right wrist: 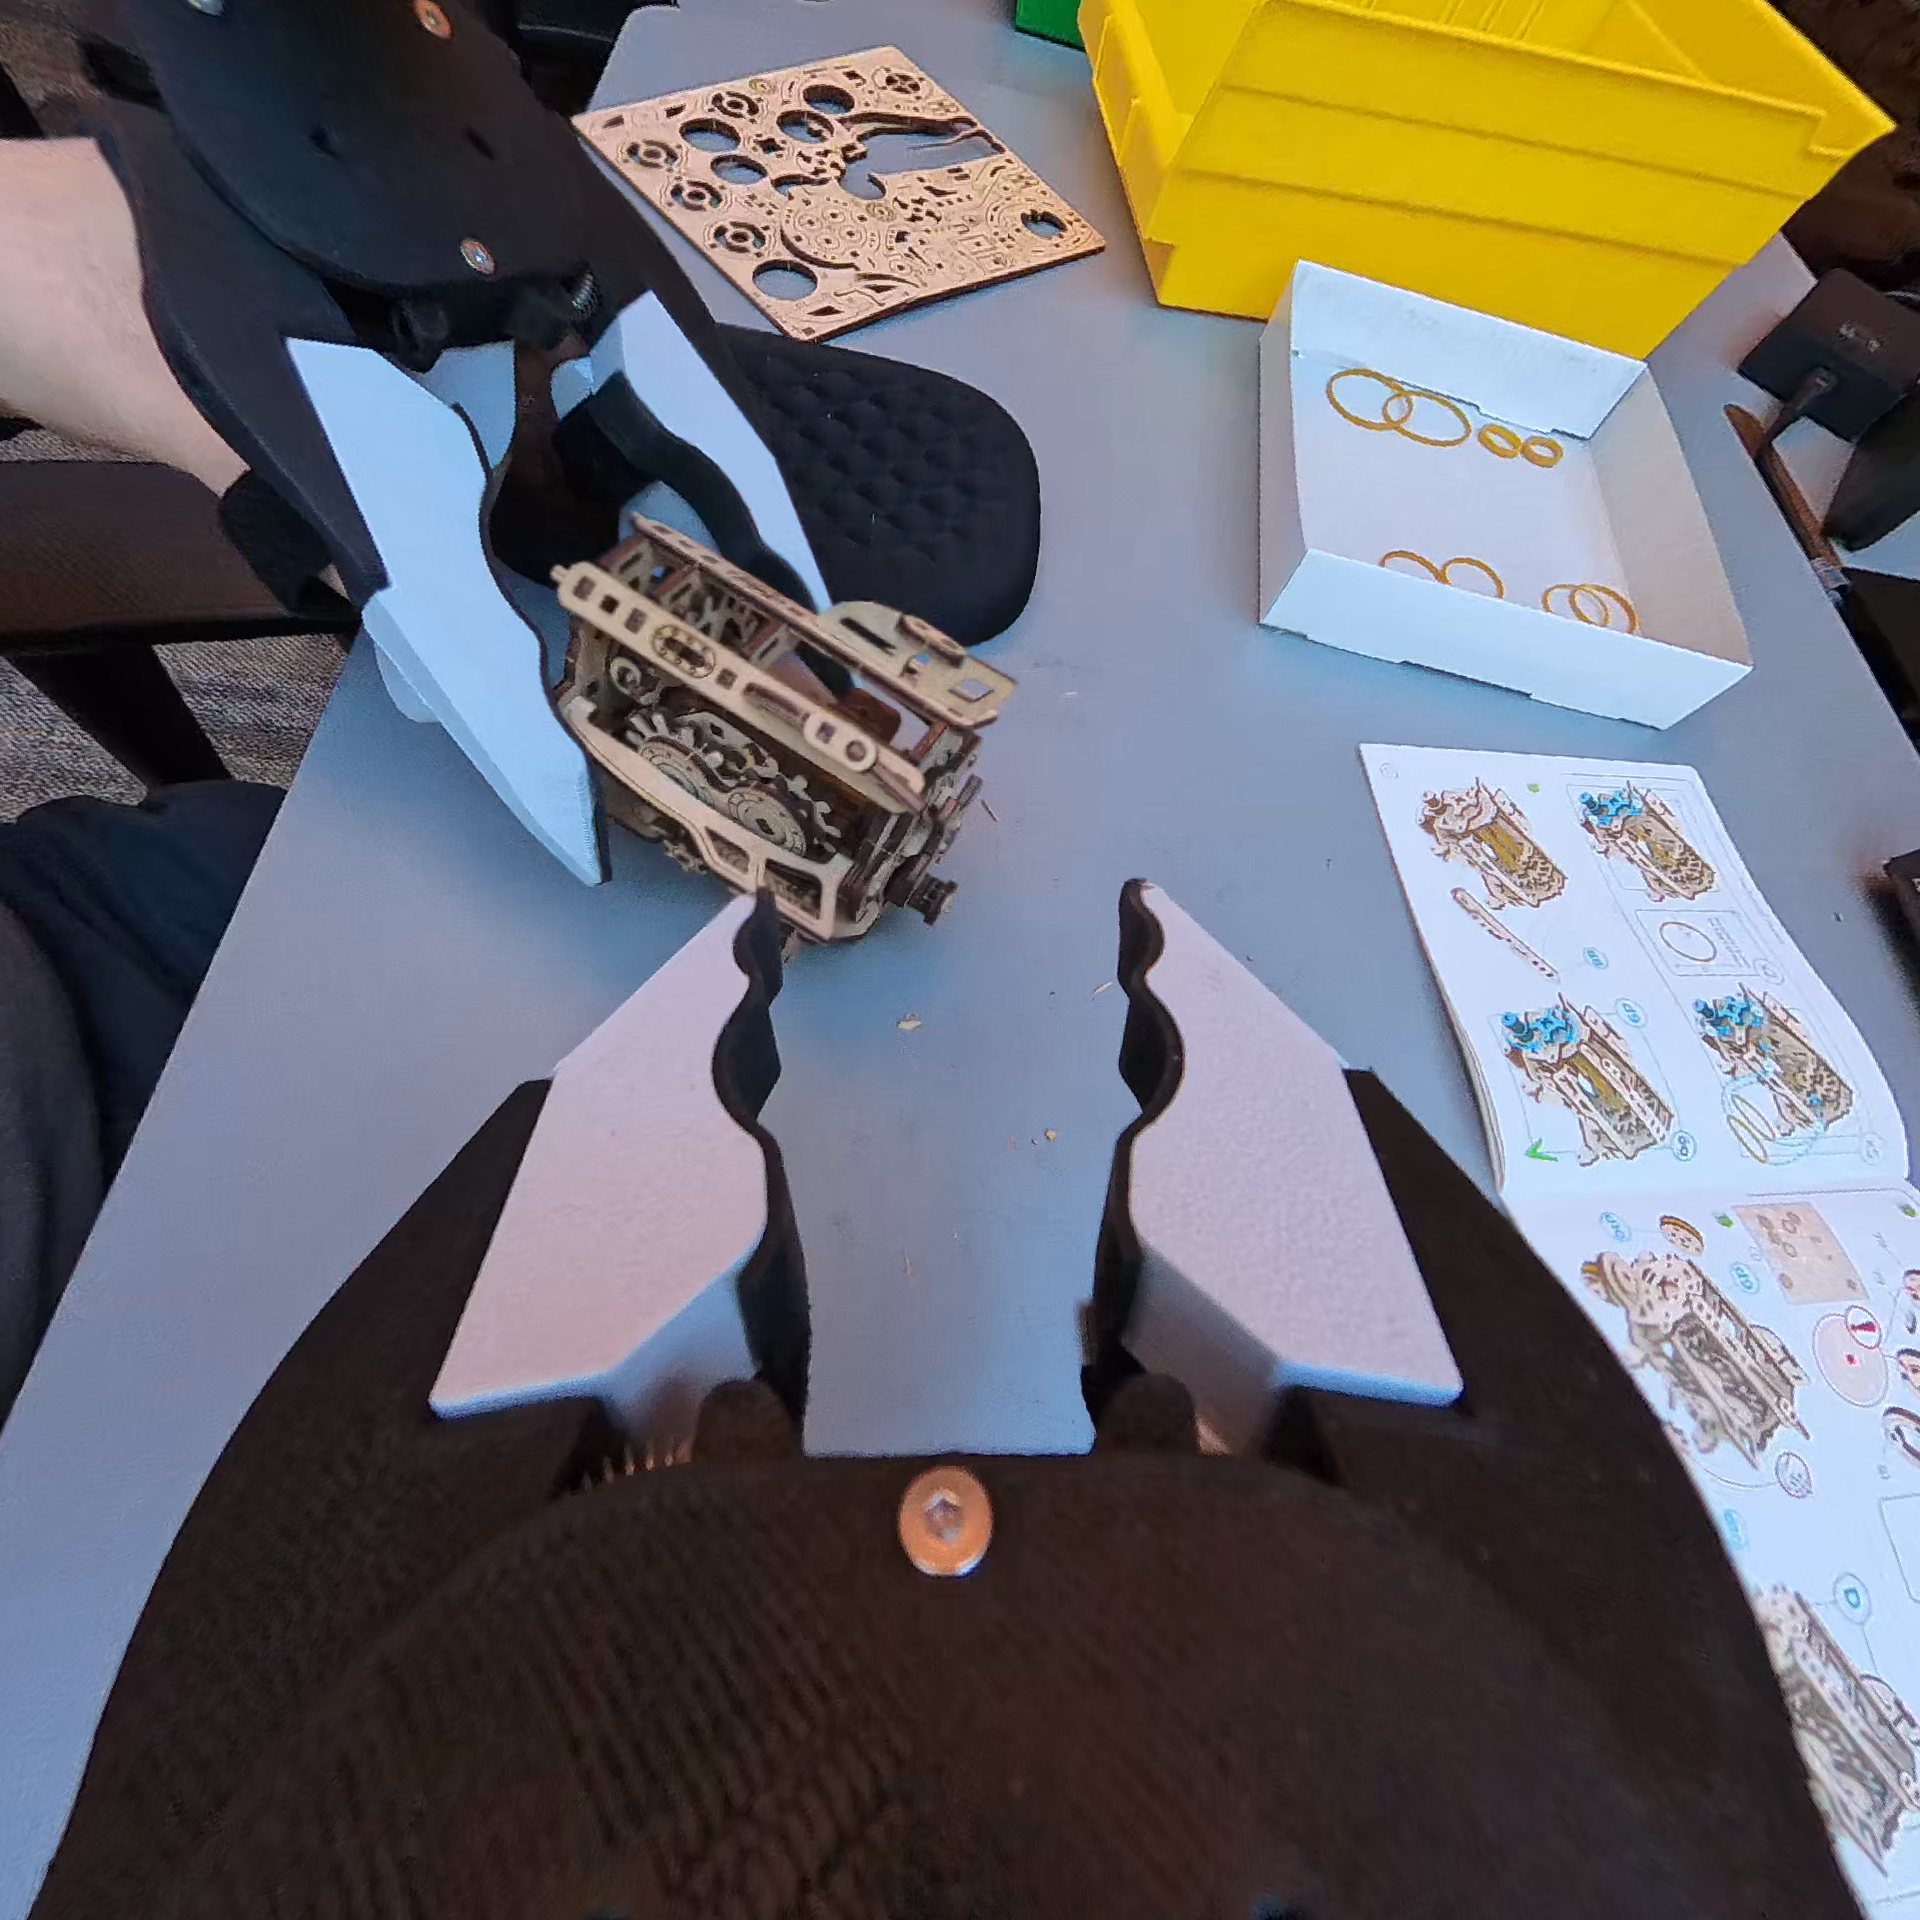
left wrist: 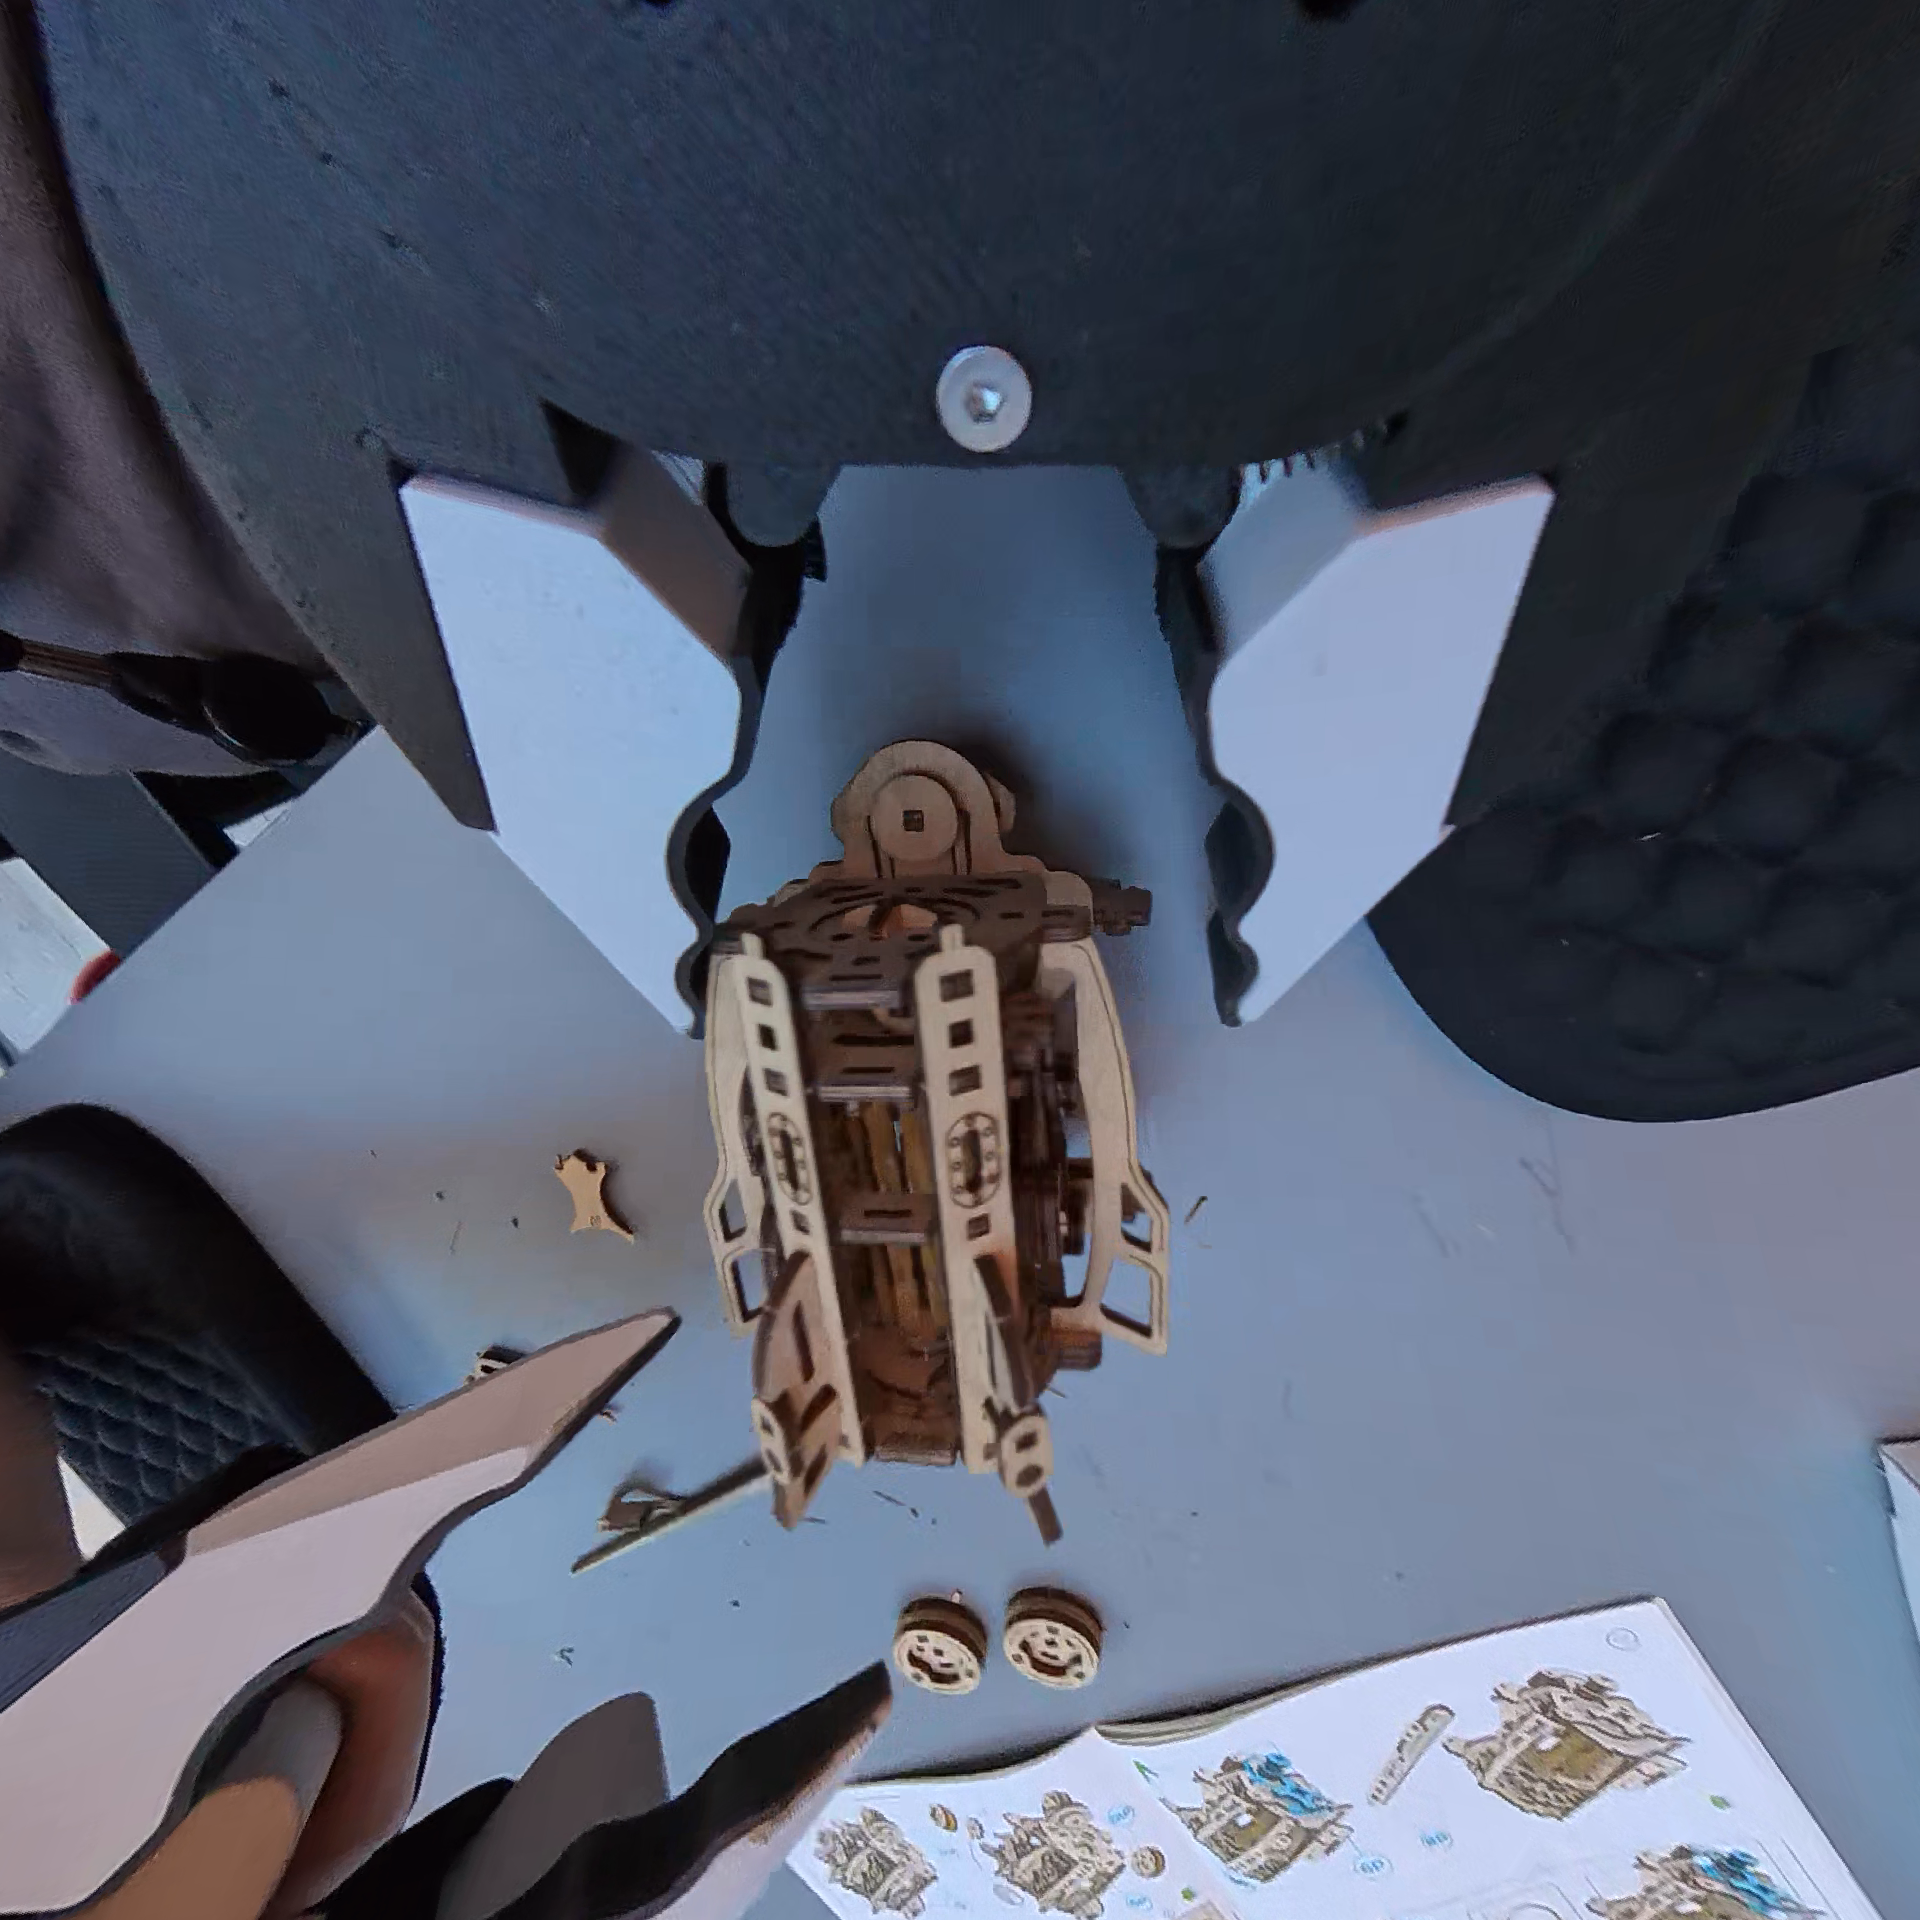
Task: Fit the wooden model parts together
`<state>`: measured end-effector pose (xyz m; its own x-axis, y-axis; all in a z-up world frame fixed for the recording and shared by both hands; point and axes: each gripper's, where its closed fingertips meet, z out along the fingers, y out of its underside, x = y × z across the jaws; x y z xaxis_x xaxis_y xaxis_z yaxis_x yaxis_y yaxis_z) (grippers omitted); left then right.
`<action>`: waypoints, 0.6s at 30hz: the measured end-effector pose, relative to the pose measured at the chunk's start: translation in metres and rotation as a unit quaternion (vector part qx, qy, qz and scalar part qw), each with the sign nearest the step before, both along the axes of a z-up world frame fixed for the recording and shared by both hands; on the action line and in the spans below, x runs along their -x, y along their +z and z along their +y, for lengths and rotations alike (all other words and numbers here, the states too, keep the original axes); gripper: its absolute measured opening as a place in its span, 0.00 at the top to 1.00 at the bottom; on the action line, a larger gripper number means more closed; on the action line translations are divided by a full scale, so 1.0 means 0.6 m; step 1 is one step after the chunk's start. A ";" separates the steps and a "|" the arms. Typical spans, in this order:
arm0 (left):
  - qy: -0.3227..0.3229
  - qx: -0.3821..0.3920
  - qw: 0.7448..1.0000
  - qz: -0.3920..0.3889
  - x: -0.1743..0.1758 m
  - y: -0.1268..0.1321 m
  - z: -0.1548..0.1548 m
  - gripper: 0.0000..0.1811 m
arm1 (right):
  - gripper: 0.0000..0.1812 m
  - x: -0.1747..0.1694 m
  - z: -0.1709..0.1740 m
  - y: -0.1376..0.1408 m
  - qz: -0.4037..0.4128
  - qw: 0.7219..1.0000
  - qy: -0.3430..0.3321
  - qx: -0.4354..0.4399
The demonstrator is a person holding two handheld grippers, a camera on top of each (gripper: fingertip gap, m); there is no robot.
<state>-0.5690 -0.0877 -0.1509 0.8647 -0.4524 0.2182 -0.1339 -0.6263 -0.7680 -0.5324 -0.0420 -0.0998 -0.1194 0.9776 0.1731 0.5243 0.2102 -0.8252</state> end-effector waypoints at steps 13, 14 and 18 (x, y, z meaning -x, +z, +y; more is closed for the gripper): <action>0.009 0.172 0.956 -0.237 -0.024 0.023 -0.001 0.54 | 0.66 -0.031 0.001 -0.046 -0.031 0.999 0.007 0.041; 0.006 0.198 0.945 -0.259 -0.027 0.027 -0.003 0.54 | 0.66 -0.030 -0.004 -0.050 -0.034 0.998 0.013 0.043; -0.001 0.270 0.919 -0.287 -0.032 0.034 -0.005 0.54 | 0.65 -0.018 -0.034 -0.053 -0.024 0.998 0.049 0.044</action>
<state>-0.5497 -0.0909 -0.1307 0.5361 -0.1466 0.8313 0.1943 -0.9369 -0.2905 -0.5217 -0.0625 -0.1314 -0.2220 0.9719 0.0787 0.5446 0.1905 -0.8168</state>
